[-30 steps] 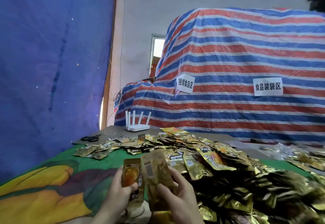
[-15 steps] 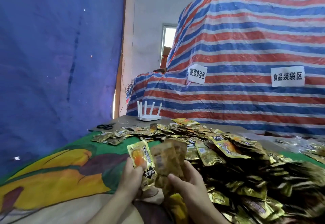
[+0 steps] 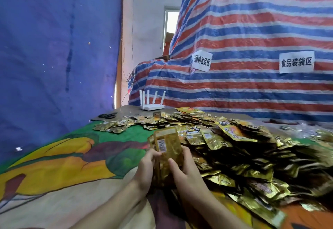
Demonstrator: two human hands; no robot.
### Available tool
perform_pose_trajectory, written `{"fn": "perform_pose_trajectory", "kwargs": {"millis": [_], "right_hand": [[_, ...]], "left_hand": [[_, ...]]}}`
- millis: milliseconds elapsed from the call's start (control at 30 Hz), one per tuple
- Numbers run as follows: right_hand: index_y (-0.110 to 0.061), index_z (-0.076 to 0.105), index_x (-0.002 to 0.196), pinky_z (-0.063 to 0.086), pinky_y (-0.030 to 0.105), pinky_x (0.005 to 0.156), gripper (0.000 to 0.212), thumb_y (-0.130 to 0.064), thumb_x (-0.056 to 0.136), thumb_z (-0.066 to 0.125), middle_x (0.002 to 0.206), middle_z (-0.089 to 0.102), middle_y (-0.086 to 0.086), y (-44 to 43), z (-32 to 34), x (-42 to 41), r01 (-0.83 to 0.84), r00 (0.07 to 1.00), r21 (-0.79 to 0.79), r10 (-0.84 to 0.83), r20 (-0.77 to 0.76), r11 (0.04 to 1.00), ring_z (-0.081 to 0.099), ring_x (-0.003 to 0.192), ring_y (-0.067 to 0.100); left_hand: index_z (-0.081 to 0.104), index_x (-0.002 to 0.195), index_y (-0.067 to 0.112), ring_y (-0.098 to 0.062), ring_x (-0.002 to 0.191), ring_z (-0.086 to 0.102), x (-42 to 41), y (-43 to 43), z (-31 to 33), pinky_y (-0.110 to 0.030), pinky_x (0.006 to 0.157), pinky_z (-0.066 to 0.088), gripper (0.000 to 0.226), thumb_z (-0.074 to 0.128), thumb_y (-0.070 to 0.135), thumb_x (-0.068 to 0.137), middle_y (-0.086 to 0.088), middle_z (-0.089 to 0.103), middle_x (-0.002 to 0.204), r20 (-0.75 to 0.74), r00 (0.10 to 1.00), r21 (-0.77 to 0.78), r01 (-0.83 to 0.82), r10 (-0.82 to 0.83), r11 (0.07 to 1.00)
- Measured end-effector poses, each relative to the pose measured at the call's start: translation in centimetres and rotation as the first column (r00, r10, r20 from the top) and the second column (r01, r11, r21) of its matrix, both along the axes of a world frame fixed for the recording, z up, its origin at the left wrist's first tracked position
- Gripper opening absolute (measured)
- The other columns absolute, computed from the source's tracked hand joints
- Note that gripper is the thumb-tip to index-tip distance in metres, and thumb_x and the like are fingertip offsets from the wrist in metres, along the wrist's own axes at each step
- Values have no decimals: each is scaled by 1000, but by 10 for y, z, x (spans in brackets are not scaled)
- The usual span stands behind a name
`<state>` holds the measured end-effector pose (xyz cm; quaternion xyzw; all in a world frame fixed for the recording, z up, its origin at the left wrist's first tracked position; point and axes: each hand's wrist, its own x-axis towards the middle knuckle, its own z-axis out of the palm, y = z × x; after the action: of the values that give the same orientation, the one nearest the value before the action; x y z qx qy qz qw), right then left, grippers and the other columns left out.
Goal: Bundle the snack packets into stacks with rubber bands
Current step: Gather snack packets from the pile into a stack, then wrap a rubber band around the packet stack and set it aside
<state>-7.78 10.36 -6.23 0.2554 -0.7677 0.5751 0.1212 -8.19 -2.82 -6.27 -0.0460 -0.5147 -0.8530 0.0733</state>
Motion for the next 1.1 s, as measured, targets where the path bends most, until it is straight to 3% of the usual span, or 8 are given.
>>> {"fn": "perform_pose_trajectory", "kwargs": {"millis": [133,233,333,467,667,800,933,1100], "right_hand": [[-40,39,134,45,14,100,38,-17,105,47,126,59,-20,0,-2,-2,-113,989,40,108,96,993,55,114,-13],[-46,36,136,41,10,100,46,-14,104,46,130,57,-21,4,-3,-5,-182,979,77,174,106,980,52,118,-16],[-30,46,142,44,30,110,54,-11,92,49,136,61,-8,7,-4,-6,-265,955,-16,265,134,964,56,126,3],[-29,51,138,48,30,106,59,-11,82,50,130,65,-8,13,0,-2,-274,956,-11,274,104,962,59,123,6],[-21,37,150,47,24,106,70,-16,89,71,137,48,-3,19,13,10,83,976,120,-56,-211,989,52,124,5],[-25,48,135,50,17,93,59,-26,83,76,123,51,-10,49,24,22,257,921,90,-215,-324,962,54,108,-1],[-28,53,123,49,15,77,42,-31,86,73,108,52,-13,107,27,40,375,878,158,-296,-375,913,53,96,-4],[-25,58,99,47,32,60,18,-19,87,70,76,55,-10,206,43,54,653,735,178,-557,-387,736,54,67,6]], "left_hand": [[68,109,1,-21,87,73,1,3,1,-26,75,58,23,71,1,86,-18,74,102,-175,978,-295,-158,110,942],[69,95,3,-17,74,72,0,3,2,-26,68,59,29,75,-16,74,-10,76,86,-233,956,-273,-242,180,931],[73,88,3,-20,71,72,2,-1,3,-26,61,57,33,82,-3,57,-13,76,83,-271,951,-222,-212,148,952],[78,84,5,-28,73,72,5,0,4,-31,60,58,29,79,3,55,-20,74,86,-173,984,-220,-82,44,972],[75,94,-1,-28,60,70,11,11,13,-34,52,58,39,74,-3,56,-20,73,84,32,999,-128,-9,13,992],[78,76,10,-26,70,73,12,43,22,-35,62,61,21,70,-8,79,-14,76,83,-94,989,-268,-132,111,954],[76,82,14,-27,79,74,18,79,14,-38,70,60,11,73,4,84,-12,76,85,-227,973,-424,-134,38,896],[79,87,17,-19,87,74,28,89,-5,-31,76,55,22,84,29,70,-2,78,90,-281,955,-598,-94,-98,796]]}}
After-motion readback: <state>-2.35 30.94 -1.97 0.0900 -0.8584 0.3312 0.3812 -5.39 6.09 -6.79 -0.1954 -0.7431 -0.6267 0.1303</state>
